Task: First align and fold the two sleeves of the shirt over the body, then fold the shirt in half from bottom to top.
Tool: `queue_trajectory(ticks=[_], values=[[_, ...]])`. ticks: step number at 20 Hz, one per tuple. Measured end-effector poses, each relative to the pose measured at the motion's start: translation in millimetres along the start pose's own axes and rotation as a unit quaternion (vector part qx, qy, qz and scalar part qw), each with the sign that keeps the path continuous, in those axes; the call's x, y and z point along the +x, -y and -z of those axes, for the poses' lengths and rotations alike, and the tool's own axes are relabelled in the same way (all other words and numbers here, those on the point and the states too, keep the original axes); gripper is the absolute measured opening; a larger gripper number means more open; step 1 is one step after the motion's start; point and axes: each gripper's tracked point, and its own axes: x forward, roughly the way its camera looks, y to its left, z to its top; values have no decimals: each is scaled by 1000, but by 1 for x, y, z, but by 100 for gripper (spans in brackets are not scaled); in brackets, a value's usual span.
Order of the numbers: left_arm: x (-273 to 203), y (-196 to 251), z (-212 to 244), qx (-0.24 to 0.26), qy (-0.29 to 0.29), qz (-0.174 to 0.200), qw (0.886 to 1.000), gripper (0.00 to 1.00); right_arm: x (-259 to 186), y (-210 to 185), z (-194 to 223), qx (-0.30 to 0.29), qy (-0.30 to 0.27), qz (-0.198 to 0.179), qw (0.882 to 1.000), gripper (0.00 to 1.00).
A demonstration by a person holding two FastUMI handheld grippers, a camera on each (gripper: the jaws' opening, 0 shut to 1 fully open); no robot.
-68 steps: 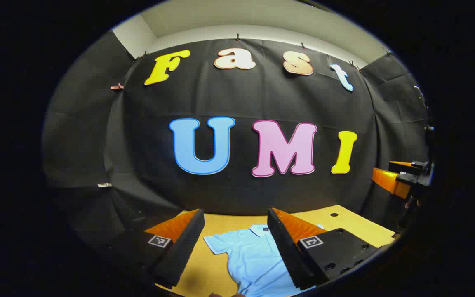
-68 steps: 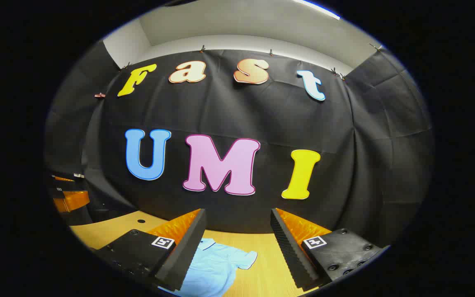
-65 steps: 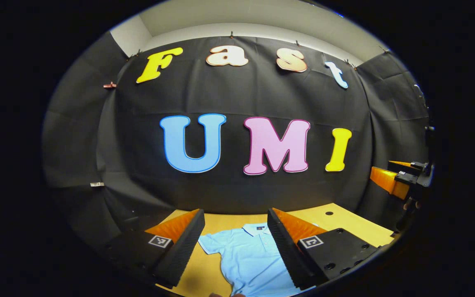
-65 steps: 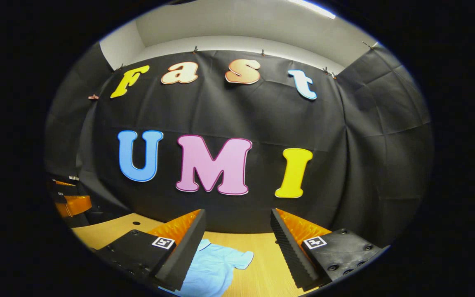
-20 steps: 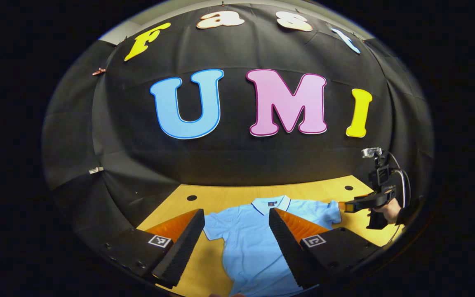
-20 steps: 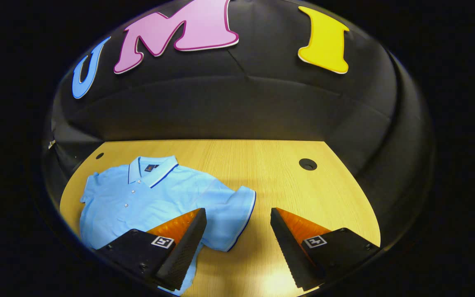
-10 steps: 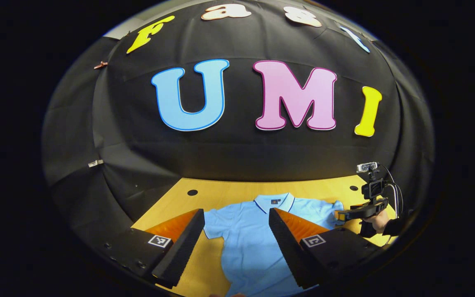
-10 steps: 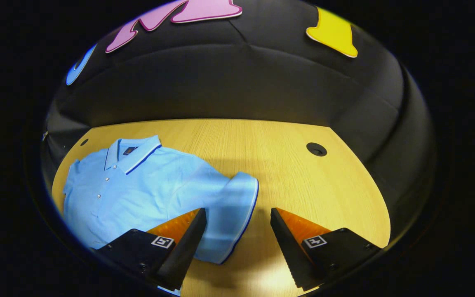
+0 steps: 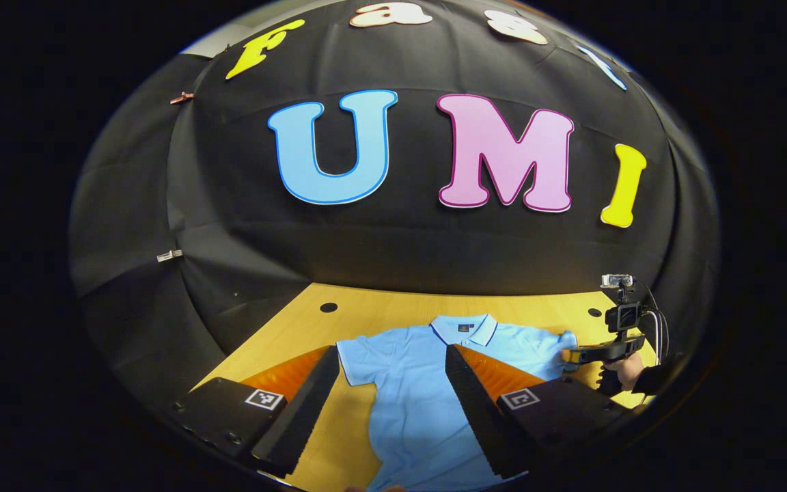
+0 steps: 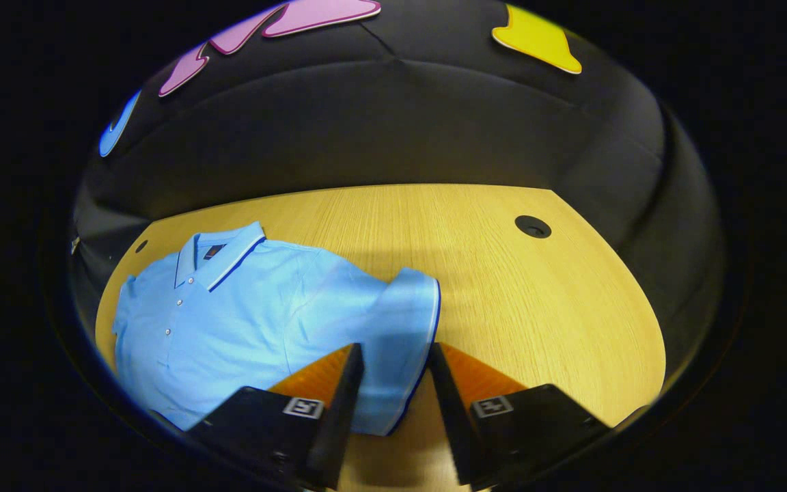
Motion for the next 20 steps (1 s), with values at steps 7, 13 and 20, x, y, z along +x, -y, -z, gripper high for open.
queue_trajectory(ticks=[7, 13, 20], values=[[-15, 3, 4, 9, 1, 0, 1000, 99, -2, -10, -1, 13, -3, -18, 1000, 7], [-27, -2, 16, 2, -7, -1, 1000, 99, -16, -15, -20, -3, 17, -18, 1000, 5], [-35, -19, 22, -10, -7, -9, 1000, 99, -38, -80, -65, -93, 66, -53, 992, 5]])
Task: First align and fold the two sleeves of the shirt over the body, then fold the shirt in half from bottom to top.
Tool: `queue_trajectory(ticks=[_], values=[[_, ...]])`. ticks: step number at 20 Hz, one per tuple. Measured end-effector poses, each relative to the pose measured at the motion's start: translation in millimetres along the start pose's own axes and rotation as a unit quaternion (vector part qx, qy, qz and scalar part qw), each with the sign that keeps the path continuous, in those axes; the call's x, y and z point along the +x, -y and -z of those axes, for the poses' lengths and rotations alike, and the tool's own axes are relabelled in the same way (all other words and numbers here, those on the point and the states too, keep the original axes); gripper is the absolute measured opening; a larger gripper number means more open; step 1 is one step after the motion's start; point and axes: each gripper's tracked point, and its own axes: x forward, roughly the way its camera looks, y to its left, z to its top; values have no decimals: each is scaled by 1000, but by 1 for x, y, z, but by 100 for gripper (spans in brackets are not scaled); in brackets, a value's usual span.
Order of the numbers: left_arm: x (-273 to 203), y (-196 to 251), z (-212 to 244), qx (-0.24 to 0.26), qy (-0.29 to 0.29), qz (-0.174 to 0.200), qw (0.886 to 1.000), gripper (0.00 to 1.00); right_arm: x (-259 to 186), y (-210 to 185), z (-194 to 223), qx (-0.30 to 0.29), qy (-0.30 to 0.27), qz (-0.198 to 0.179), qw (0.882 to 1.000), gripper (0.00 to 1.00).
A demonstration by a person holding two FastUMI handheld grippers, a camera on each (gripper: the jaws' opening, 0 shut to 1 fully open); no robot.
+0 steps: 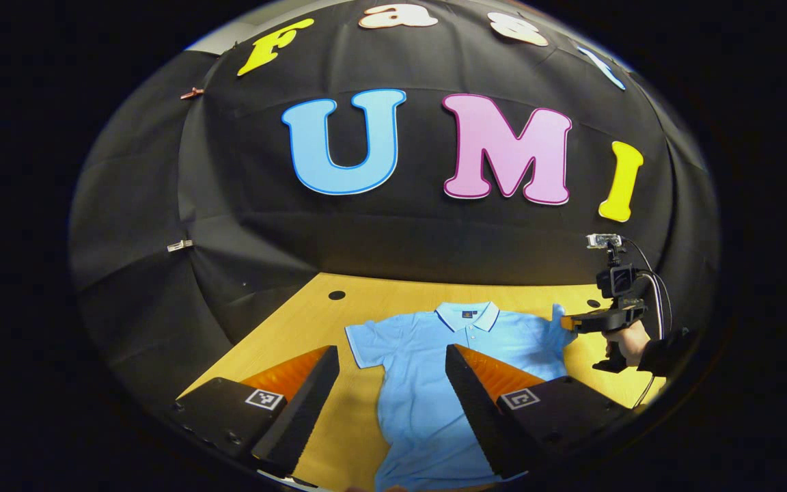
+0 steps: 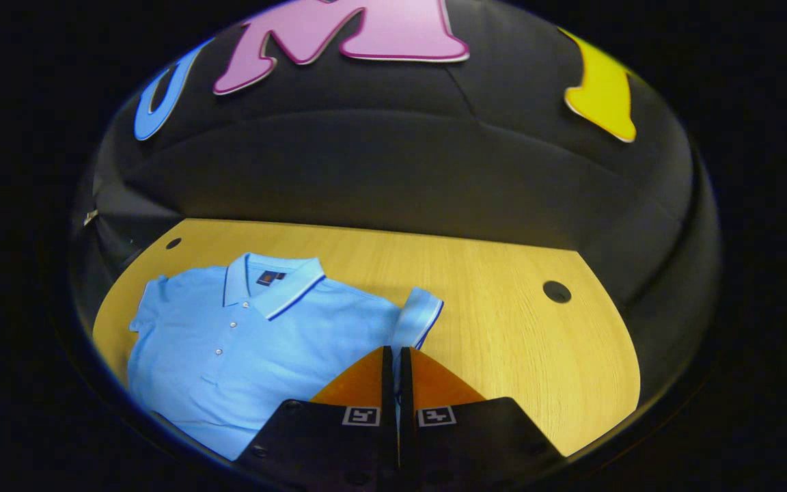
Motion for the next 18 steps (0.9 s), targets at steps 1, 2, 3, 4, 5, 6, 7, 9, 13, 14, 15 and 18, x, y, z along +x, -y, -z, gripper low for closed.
queue_trajectory(ticks=[1, 2, 3, 4, 5, 6, 7, 9, 13, 14, 15, 18], values=[[-2, -3, 2, -4, 1, -3, 1000, 99, 1, -15, -4, -16, 1, -12, 1000, 5], [-3, -6, 5, -8, 0, -6, 1000, 99, 1, -31, -5, -33, 2, -23, 999, 5], [-5, -11, 7, -11, -1, -11, 1000, 99, 3, -46, -5, -48, 2, -35, 998, 5], [-6, -16, 9, -14, -2, -15, 1000, 99, 5, -64, -4, -60, 1, -46, 997, 5], [-7, -20, 13, -17, -3, -20, 1000, 99, 5, -78, -1, -70, -3, -55, 996, 5], [-8, -25, 16, -20, -4, -24, 999, 99, 8, -93, 6, -78, -8, -63, 995, 5], [-8, -29, 20, -24, -6, -30, 999, 99, 11, -106, 12, -82, -15, -71, 994, 5], [-6, -35, 28, -32, -11, -34, 999, 99, 13, -131, 26, -79, -30, -96, 992, 10], [12, -44, 35, -44, -15, -33, 998, 99, 8, -163, 40, -53, -45, -136, 988, 18], [20, -45, 35, -44, -15, -30, 998, 99, 4, -169, 40, -48, -46, -146, 987, 23], [29, -46, 36, -43, -15, -27, 999, 99, 0, -173, 39, -43, -43, -155, 986, 32], [64, -48, 37, -39, -18, -12, 999, 99, -16, -177, 31, -36, -25, -169, 985, 65]])
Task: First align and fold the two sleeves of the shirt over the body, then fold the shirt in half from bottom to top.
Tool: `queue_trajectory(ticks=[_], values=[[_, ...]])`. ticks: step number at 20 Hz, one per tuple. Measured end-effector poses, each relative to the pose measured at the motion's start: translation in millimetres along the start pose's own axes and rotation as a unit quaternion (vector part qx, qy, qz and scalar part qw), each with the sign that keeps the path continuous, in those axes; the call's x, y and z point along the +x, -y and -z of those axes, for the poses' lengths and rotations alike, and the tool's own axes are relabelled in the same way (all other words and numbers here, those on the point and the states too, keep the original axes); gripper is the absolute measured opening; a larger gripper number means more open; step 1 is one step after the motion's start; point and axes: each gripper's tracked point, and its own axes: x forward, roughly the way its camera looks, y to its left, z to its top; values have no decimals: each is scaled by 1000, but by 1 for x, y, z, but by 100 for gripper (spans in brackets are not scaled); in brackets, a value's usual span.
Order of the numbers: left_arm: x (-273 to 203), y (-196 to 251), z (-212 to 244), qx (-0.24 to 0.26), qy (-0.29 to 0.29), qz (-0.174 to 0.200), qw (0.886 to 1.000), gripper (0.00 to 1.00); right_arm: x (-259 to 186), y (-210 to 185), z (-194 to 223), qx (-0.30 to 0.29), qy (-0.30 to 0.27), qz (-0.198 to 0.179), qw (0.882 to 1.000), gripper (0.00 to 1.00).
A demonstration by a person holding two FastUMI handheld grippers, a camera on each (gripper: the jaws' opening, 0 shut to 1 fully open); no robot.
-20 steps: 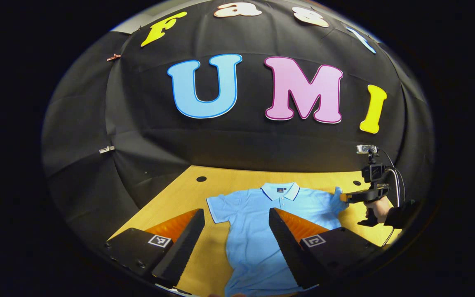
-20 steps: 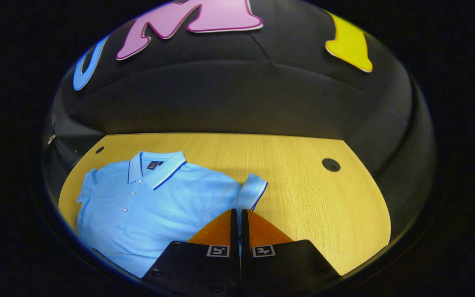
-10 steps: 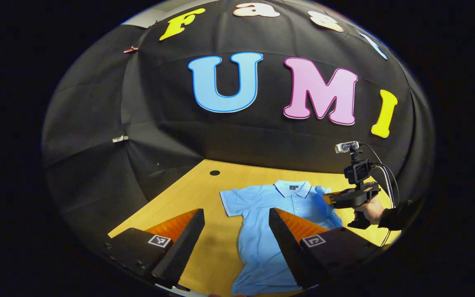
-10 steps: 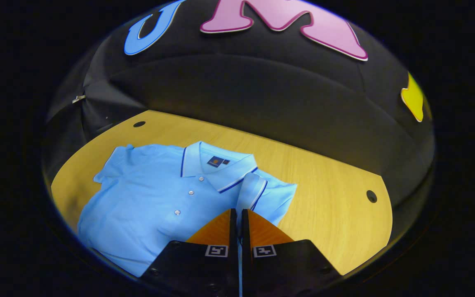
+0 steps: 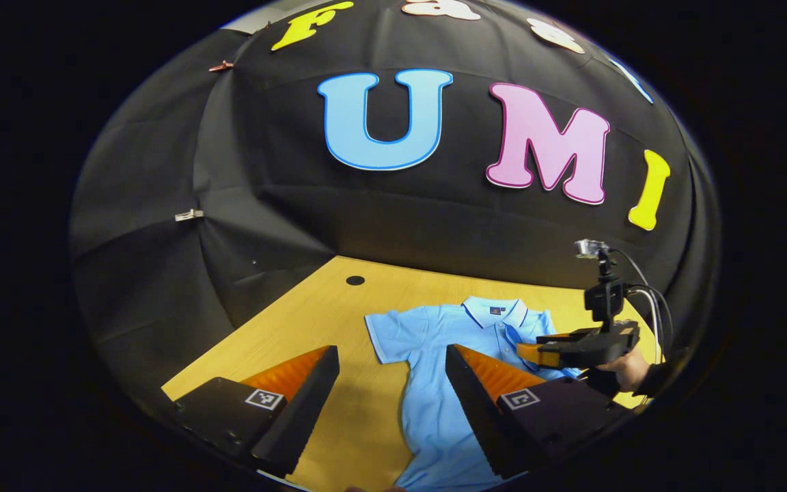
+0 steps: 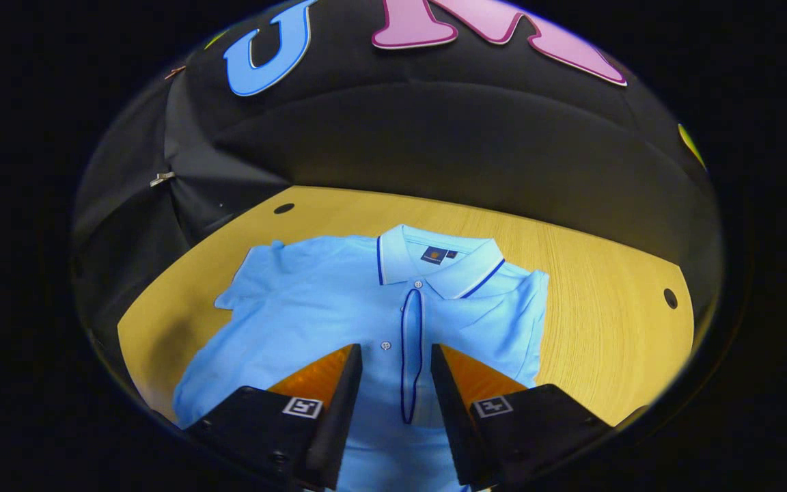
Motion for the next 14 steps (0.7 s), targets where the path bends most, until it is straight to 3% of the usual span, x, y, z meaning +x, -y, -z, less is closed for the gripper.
queue_trajectory(ticks=[1, 2, 3, 5, 10, 14], values=[[16, 0, 1, 1, -3, 7, 1000, 99, -8, 1, -3, -2, 7, 2, 1000, 71], [33, 0, 3, 4, -9, 13, 1000, 99, -17, 2, -5, -4, 14, 5, 1000, 84], [50, -1, 6, 6, -19, 17, 1000, 99, -27, 6, -7, -6, 21, 10, 1000, 84], [86, -6, 12, 2, -30, 20, 999, 99, -47, 17, -12, -11, 36, 24, 999, 95], [171, -21, 32, 0, -45, 20, 999, 99, -101, 52, -19, -10, 71, 64, 995, 97], [236, -31, 50, 8, -63, 14, 998, 97, -137, 80, -12, 28, 94, 102, 990, 97]])
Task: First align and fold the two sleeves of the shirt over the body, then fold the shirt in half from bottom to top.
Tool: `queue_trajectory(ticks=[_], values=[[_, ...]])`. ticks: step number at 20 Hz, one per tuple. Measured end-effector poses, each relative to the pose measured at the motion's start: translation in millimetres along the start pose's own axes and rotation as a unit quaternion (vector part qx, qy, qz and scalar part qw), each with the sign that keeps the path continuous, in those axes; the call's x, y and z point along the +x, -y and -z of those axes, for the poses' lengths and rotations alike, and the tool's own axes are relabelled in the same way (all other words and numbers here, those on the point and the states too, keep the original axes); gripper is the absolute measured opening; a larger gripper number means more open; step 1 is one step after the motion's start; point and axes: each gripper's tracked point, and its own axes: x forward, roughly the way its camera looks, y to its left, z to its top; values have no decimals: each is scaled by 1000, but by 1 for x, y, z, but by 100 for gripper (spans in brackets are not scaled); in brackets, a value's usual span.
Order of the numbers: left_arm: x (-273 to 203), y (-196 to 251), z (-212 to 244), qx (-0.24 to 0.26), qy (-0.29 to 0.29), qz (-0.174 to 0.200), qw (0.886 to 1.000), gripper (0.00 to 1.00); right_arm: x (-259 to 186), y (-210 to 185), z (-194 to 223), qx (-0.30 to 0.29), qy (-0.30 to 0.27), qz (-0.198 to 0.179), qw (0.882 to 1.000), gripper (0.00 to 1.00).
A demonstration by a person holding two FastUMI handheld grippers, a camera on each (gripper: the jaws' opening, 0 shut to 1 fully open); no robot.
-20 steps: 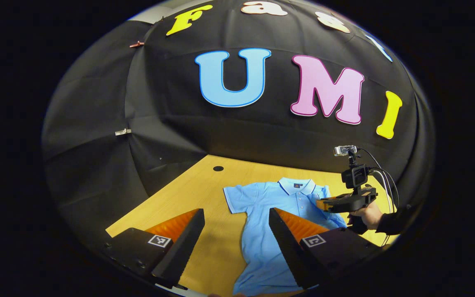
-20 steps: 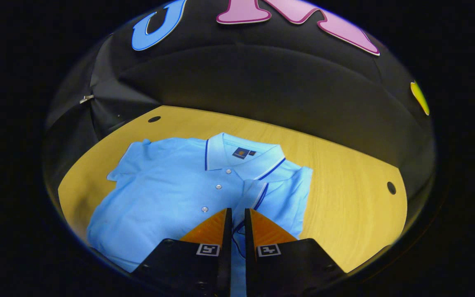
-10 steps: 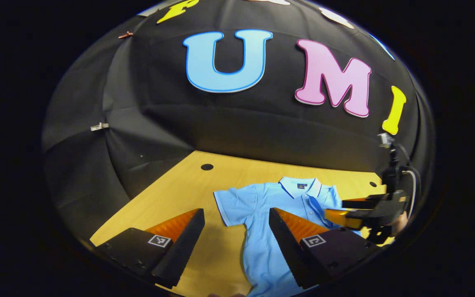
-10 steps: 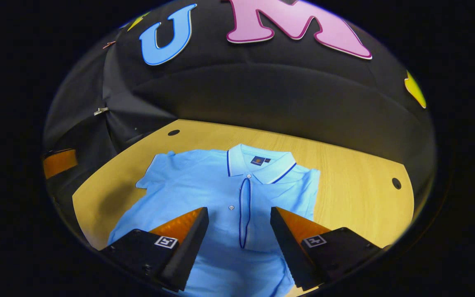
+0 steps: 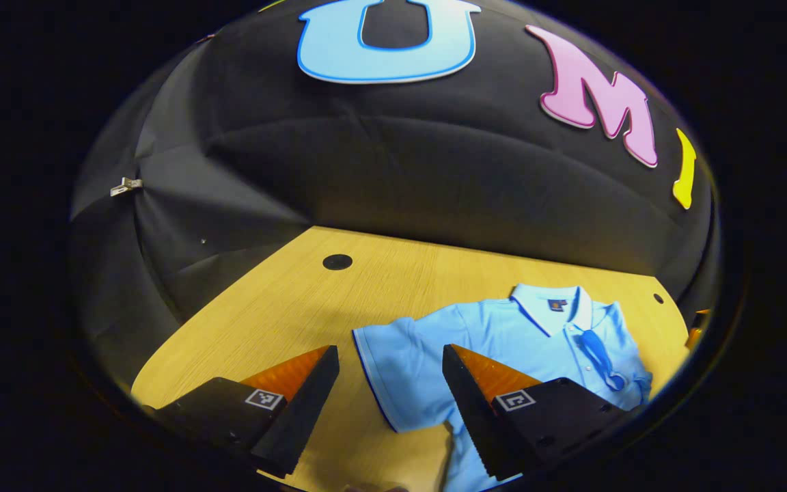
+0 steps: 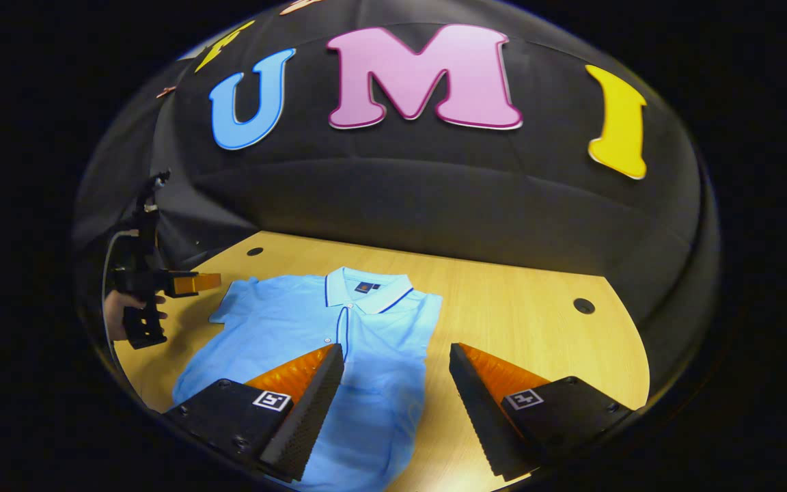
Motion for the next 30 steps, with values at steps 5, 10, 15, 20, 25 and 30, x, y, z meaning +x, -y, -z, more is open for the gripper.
queue_trajectory(ticks=[5, 10, 15, 20, 25, 30], values=[[55, 1, 11, 6, -26, 3, 1000, 92, -29, 37, 22, 21, -16, 40, 999, 98], [80, 5, 29, 45, -60, 6, 997, 99, -35, 47, 40, 57, -27, 58, 996, 97], [79, 18, 31, 58, -69, 34, 995, 81, -33, 47, 44, 69, -29, 61, 995, 98], [79, 30, 30, 62, -70, 40, 995, 8, -34, 53, 51, 74, -33, 67, 994, 97], [75, 33, 29, 64, -82, 37, 994, 6, -38, 65, 58, 78, -35, 79, 993, 98], [64, 48, 14, 65, -68, 46, 995, 6, -43, 68, 59, 83, -32, 80, 993, 97]])
